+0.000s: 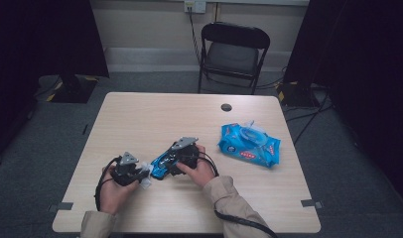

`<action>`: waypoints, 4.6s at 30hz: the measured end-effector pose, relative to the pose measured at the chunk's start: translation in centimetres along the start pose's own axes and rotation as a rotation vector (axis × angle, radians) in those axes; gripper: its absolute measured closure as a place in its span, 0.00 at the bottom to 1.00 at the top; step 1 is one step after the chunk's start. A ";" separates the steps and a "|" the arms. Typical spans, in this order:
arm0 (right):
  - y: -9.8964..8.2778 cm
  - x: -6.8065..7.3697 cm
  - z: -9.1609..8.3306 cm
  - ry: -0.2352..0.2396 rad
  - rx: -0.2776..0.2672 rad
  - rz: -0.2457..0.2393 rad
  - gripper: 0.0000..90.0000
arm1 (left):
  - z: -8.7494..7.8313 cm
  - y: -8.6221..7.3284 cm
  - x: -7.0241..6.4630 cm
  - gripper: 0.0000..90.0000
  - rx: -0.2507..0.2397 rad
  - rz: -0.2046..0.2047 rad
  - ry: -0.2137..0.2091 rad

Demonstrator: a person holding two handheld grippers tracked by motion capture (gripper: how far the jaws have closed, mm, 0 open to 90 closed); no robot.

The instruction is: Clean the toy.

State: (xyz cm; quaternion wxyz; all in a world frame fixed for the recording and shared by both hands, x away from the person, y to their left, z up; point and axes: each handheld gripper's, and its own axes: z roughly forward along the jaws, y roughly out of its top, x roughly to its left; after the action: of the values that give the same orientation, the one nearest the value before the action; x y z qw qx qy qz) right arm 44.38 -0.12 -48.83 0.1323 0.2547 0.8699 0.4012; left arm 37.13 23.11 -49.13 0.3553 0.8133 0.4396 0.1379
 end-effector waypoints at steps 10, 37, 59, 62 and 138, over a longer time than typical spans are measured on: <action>0.1 -0.1 0.0 0.005 0.008 -0.001 0.14 | -0.3 -0.3 -0.8 0.88 0.010 0.009 -0.005; 0.1 -0.1 0.0 0.009 0.010 -0.001 0.14 | -0.5 -0.3 -2.8 0.90 0.043 0.012 -0.061; 0.1 -0.1 0.0 0.008 0.009 -0.001 0.14 | 0.6 0.4 -5.4 0.90 0.049 0.070 -0.131; 0.1 -0.1 0.0 0.008 0.009 -0.002 0.14 | 0.6 0.6 -5.6 0.90 0.052 0.078 -0.151; 0.1 0.0 0.0 0.007 0.011 0.000 0.14 | 0.0 0.0 -0.3 0.90 -0.008 -0.055 0.002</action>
State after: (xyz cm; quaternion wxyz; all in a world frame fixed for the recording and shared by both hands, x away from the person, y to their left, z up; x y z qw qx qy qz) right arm 44.45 -0.08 -48.75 0.1278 0.2540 0.8726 0.3973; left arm 36.98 22.91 -49.08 0.3618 0.7993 0.4617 0.1307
